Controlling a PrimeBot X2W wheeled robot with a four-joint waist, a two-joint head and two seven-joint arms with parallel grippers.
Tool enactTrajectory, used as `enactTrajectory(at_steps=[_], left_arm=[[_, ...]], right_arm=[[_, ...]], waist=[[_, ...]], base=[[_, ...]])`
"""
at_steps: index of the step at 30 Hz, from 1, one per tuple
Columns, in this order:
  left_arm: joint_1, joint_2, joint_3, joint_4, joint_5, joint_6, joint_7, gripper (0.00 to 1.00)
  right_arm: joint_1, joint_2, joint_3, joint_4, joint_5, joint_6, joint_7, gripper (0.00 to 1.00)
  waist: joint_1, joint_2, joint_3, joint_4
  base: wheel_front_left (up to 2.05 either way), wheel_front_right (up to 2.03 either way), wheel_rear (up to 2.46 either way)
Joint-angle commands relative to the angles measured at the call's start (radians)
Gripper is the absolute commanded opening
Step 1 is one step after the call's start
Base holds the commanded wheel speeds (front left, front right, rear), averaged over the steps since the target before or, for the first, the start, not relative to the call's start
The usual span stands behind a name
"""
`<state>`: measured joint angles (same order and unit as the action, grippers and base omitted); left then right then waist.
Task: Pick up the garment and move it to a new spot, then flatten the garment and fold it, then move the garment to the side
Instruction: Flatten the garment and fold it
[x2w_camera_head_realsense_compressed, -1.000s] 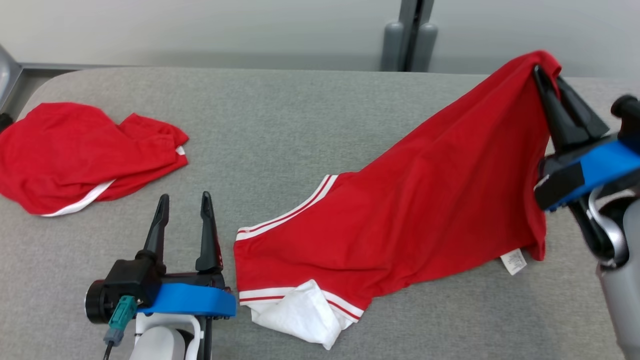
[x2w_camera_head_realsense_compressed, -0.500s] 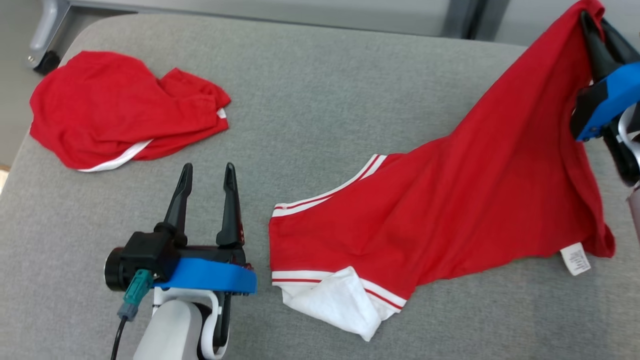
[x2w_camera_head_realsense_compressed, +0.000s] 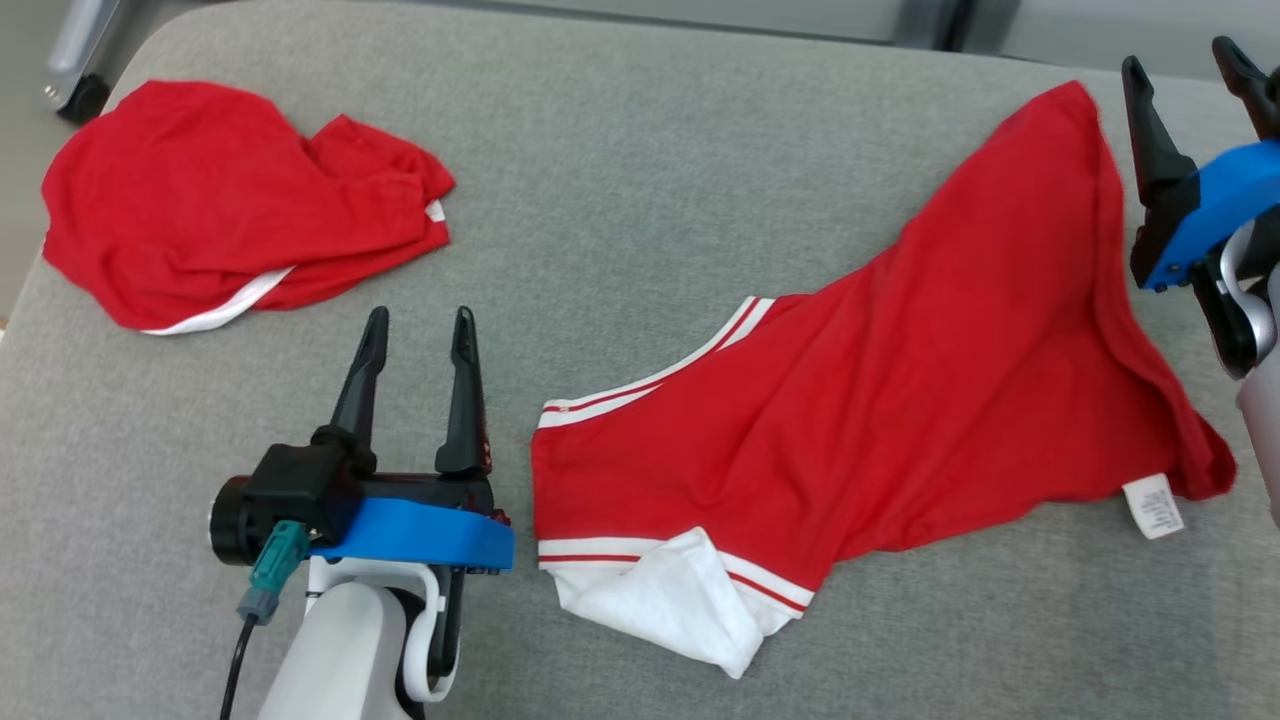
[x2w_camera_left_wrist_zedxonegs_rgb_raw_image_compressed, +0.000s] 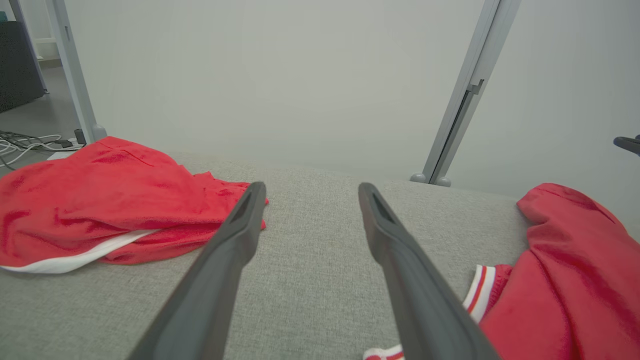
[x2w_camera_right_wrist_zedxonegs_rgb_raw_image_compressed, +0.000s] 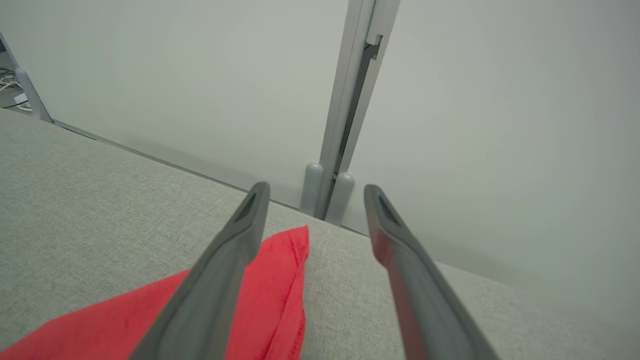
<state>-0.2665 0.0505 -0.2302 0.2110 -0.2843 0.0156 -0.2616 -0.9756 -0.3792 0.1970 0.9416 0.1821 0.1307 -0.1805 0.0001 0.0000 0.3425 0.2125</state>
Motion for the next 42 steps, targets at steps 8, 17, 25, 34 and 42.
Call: enactTrajectory(at_steps=[8, 17, 25, 34, 42], left_arm=[[0.067, 0.009, 0.082, -0.002, 0.046, -0.012, -0.005, 1.0], [0.135, 0.014, 0.137, -0.026, 0.072, -0.021, -0.005, 1.0], [0.132, 0.008, 0.137, -0.035, 0.082, -0.029, -0.005, 1.0], [0.116, 0.002, 0.126, -0.028, 0.081, -0.035, -0.005, 1.0], [0.104, 0.001, 0.127, -0.03, 0.074, -0.035, -0.005, 1.0]], right_arm=[[0.16, -0.04, 0.044, -0.089, 0.083, 0.0, -0.075, 1.0], [0.475, -0.069, 0.045, -0.375, 0.131, 0.0, -0.053, 1.0], [0.711, -0.073, 0.031, -0.627, 0.109, 0.0, 0.073, 1.0], [0.793, -0.07, 0.005, -0.678, 0.068, 0.0, 0.142, 1.0], [0.78, -0.08, -0.003, -0.606, 0.048, 0.0, 0.169, 1.0]], waist=[[-0.0001, 0.0, -0.095, -0.103], [-0.0001, 0.0, -0.142, -0.163], [-0.0001, 0.0, -0.138, -0.162], [-0.0001, 0.0, -0.12, -0.129], [-0.0001, 0.0, -0.088, -0.1]], base=[[0.0, 0.0, 0.0], [0.0, 0.0, 0.0], [0.0, 0.0, 0.0], [0.0, 0.0, 0.0], [0.0, 0.0, 0.0]])
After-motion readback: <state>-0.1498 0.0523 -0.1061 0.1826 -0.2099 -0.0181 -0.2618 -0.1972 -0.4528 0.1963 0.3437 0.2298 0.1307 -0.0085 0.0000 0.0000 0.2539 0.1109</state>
